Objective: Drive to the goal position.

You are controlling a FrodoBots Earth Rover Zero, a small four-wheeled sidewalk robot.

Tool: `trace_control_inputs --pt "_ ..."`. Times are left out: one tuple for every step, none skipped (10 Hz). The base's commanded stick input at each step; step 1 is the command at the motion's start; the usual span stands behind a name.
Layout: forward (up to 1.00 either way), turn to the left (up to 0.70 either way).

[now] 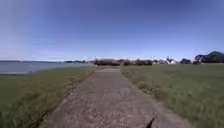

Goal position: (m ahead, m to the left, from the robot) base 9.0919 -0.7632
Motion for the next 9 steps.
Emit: trace_control_inputs --pt "0.70 0.00" --pt "0.70 0.00" --pt "0.70 0.00" --pt "0.70 0.00" --pt "0.70 0.00" --pt "0.70 0.00" --pt "0.70 0.00" --pt "0.70 0.00" --pt "0.70 0.00"
